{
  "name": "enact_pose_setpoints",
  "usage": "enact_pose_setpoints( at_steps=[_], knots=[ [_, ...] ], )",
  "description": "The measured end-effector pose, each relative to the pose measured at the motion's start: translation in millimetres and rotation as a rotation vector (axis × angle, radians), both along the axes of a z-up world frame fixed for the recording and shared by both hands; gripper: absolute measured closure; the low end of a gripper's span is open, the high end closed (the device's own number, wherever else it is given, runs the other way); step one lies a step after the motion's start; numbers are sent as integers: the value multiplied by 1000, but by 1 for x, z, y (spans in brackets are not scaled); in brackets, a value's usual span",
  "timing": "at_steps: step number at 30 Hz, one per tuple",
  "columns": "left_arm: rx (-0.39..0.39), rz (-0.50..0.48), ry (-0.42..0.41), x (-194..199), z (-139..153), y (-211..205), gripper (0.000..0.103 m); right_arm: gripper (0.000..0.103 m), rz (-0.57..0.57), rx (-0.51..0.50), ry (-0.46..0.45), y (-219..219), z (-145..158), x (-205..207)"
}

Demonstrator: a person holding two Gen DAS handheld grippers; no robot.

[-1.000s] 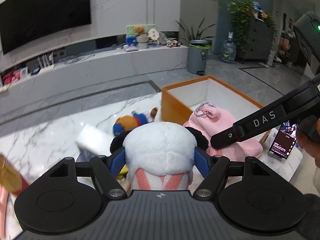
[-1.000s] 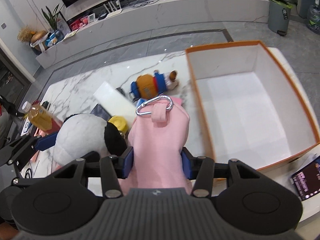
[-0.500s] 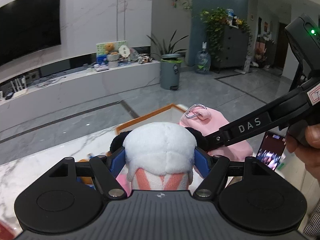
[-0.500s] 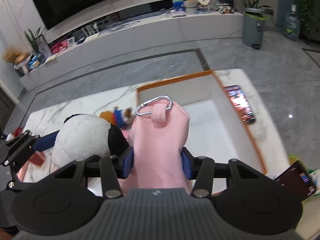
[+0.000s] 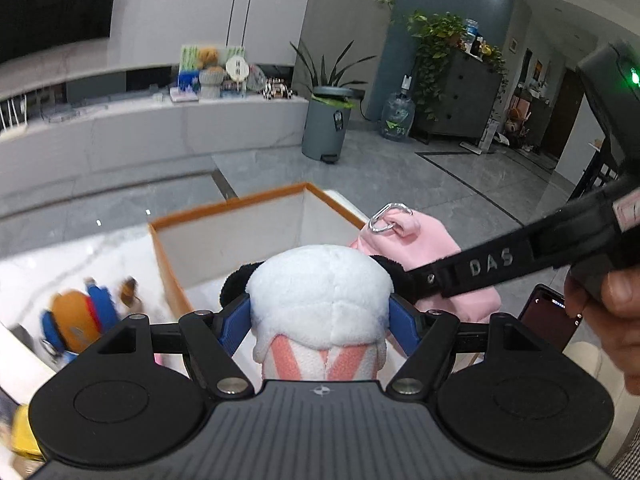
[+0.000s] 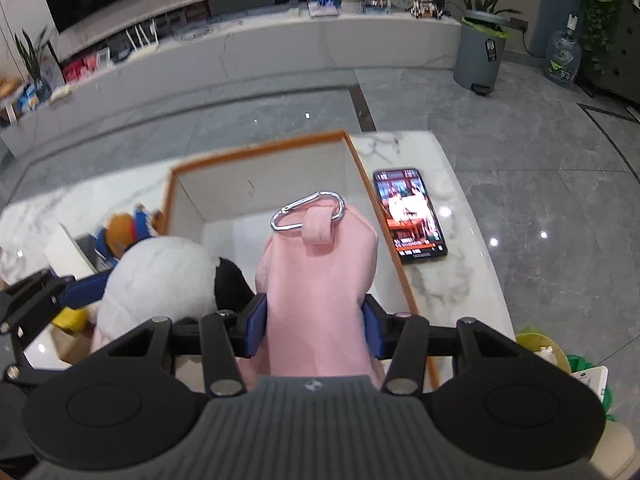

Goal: Organize objects
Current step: 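Carry the panda and pink pouch over the orange box and lower them in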

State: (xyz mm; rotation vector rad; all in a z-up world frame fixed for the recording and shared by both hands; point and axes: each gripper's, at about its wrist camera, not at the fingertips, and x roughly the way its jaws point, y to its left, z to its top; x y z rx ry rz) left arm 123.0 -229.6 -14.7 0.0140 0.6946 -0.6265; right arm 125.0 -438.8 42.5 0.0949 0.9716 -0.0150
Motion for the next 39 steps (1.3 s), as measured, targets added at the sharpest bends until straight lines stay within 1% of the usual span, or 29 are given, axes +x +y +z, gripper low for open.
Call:
enact_pose_setpoints(
  at_steps=[2,6,11,13,18,20,22,26,31,34,35,37,39],
  knots=[
    [-10,-9,12,3,-7,-1,19,52,10,-13,20,-4,-10,5],
    [12,-9,51,9,-23,-2,19,52,29,-24,55,-11,-29,11],
    [24,-3,105,17,-37,-6,19,52,74,-74,86,-2,-50,16],
    [46,-7,110,16,-41,-8,18,52,93,-92,96,0,-56,17],
    [163,-40,32,4,-40,-27,19,51,137,-117,140,6,-72,19],
    [203,-53,17,0,-40,-33,19,50,147,-118,157,5,-77,20],
    [224,-70,17,-2,-41,-37,21,50,150,-116,176,3,-81,21],
    [245,-109,57,-5,-46,-44,34,49,171,-138,212,3,-89,20],
    [272,-111,35,-10,-47,-44,39,44,201,-167,225,8,-90,19],
    [280,-111,18,-11,-44,-41,37,43,210,-178,234,10,-91,19],
    [278,-110,9,-12,-42,-40,34,42,209,-182,237,10,-91,20],
    [270,-105,-7,-13,-36,-38,30,38,204,-194,240,11,-91,21],
    [264,-104,-13,-11,-32,-37,29,33,191,-209,240,11,-91,23]
  ],
)
